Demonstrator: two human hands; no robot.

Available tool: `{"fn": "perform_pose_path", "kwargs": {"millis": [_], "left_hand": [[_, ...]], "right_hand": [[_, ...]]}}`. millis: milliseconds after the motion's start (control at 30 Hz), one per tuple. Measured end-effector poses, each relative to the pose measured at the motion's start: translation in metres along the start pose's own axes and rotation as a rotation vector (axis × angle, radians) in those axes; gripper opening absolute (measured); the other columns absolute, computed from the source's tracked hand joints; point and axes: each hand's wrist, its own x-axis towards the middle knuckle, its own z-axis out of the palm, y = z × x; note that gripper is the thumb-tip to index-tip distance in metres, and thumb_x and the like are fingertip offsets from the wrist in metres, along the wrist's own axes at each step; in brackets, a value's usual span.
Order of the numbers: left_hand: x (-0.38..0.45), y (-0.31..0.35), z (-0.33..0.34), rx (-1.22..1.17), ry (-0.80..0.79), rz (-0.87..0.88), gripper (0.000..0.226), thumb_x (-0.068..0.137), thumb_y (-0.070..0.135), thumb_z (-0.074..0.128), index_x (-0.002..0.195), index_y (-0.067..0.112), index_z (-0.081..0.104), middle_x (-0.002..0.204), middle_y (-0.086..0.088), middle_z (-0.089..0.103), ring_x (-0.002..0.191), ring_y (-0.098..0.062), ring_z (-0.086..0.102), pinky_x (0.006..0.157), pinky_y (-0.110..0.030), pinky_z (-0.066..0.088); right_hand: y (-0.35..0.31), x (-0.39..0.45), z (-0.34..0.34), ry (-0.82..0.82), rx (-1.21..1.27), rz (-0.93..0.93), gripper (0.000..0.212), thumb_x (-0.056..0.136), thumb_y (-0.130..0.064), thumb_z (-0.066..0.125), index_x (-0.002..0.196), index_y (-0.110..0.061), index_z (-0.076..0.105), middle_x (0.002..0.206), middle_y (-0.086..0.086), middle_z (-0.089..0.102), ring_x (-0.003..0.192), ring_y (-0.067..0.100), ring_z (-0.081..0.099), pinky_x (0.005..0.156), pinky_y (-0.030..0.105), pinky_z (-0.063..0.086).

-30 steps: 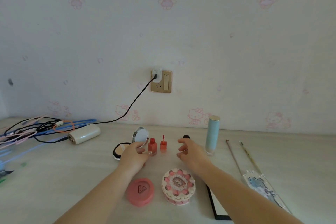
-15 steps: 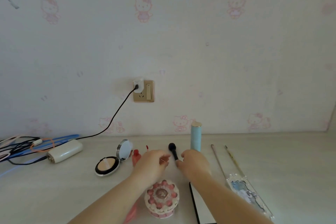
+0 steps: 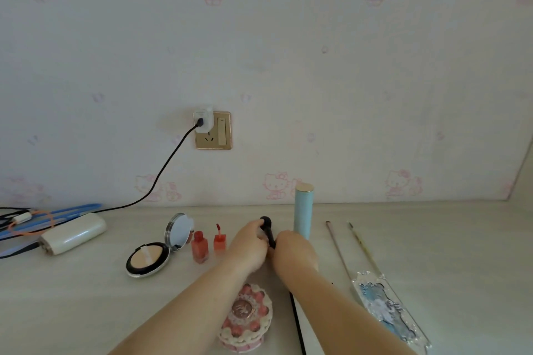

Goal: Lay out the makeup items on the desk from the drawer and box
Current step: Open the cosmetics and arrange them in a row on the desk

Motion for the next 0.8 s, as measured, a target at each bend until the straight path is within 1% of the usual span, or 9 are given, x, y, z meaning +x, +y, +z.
{"fn": "perform_pose_path", "kwargs": {"millis": [67,167,233,433,533,600,667,733,800], "left_hand": [[-0.007,0.002,-0.003,-0.229,0.04,-0.054,0.05,0.094,0.004,0.043,0.142,0.017,0.037,0.114,-0.006,0.06,0.098,-0.019,0.063,0.086,-0.033,0.053],[-0.021,0.005,-0.011,-0.489,0.086,-0.093,0.049,0.093,0.006,0.053,0.138,0.018,0.039,0.095,0.006,0.062,0.08,-0.009,0.069,0.064,-0.023,0.054],[-0.032,0.004,-0.018,-0.57,0.112,-0.068,0.046,0.09,0.008,0.06,0.132,0.018,0.045,0.094,0.003,0.068,0.079,-0.008,0.071,0.062,-0.02,0.054],[-0.087,-0.005,-0.044,-0.722,0.1,-0.001,0.037,0.081,0.01,0.072,0.114,0.018,0.057,0.093,-0.001,0.074,0.088,-0.013,0.072,0.064,-0.022,0.057],[-0.119,-0.021,-0.063,-0.677,0.118,0.046,0.048,0.078,0.004,0.073,0.116,0.023,0.052,0.093,-0.002,0.072,0.085,-0.014,0.072,0.063,-0.023,0.056],[-0.137,-0.033,-0.08,-0.454,0.151,0.075,0.057,0.075,0.011,0.077,0.115,0.038,0.047,0.094,0.003,0.068,0.079,-0.006,0.069,0.064,-0.014,0.051],[-0.157,-0.047,-0.098,-0.204,0.132,0.131,0.046,0.074,0.018,0.079,0.105,0.041,0.055,0.092,0.012,0.069,0.081,0.003,0.065,0.067,-0.008,0.045],[-0.175,-0.064,-0.115,-0.083,0.07,0.178,0.031,0.074,0.015,0.078,0.093,0.036,0.064,0.087,0.016,0.071,0.08,0.006,0.063,0.069,-0.008,0.044],[-0.192,-0.08,-0.128,0.003,0.023,0.187,0.025,0.075,0.01,0.076,0.085,0.031,0.068,0.083,0.013,0.071,0.076,-0.004,0.063,0.069,-0.018,0.048]], "right_hand": [[0.004,-0.006,-0.007,-0.011,0.145,0.011,0.023,0.092,-0.027,0.049,0.109,-0.016,0.06,0.102,0.003,0.066,0.094,0.022,0.063,0.067,0.027,0.044],[0.012,-0.025,-0.019,0.032,0.315,-0.053,0.024,0.088,-0.029,0.051,0.109,-0.028,0.062,0.084,-0.007,0.063,0.075,0.013,0.061,0.057,0.023,0.044],[0.016,-0.044,-0.024,0.068,0.374,-0.12,0.023,0.087,-0.028,0.053,0.107,-0.032,0.062,0.08,-0.012,0.059,0.064,0.006,0.056,0.05,0.019,0.041],[0.017,-0.096,-0.032,0.131,0.393,-0.317,0.021,0.088,-0.03,0.058,0.106,-0.038,0.063,0.093,-0.014,0.056,0.067,-0.002,0.05,0.055,0.011,0.036],[0.013,-0.119,-0.034,0.133,0.347,-0.4,0.022,0.086,-0.028,0.061,0.106,-0.037,0.066,0.092,-0.015,0.053,0.064,-0.003,0.047,0.06,0.012,0.038],[0.006,-0.134,-0.031,0.138,0.321,-0.447,0.023,0.085,-0.028,0.061,0.106,-0.037,0.066,0.091,-0.017,0.05,0.066,-0.004,0.047,0.058,0.009,0.036],[-0.003,-0.148,-0.024,0.123,0.308,-0.502,0.024,0.084,-0.028,0.061,0.106,-0.037,0.067,0.091,-0.019,0.048,0.07,-0.002,0.046,0.058,0.008,0.034],[-0.012,-0.162,-0.014,0.084,0.26,-0.559,0.024,0.086,-0.029,0.059,0.108,-0.034,0.066,0.098,-0.015,0.051,0.079,0.002,0.048,0.062,0.013,0.036],[-0.019,-0.174,-0.002,0.031,0.209,-0.579,0.025,0.087,-0.031,0.058,0.111,-0.034,0.065,0.104,-0.011,0.056,0.082,0.006,0.049,0.067,0.021,0.04]]}}
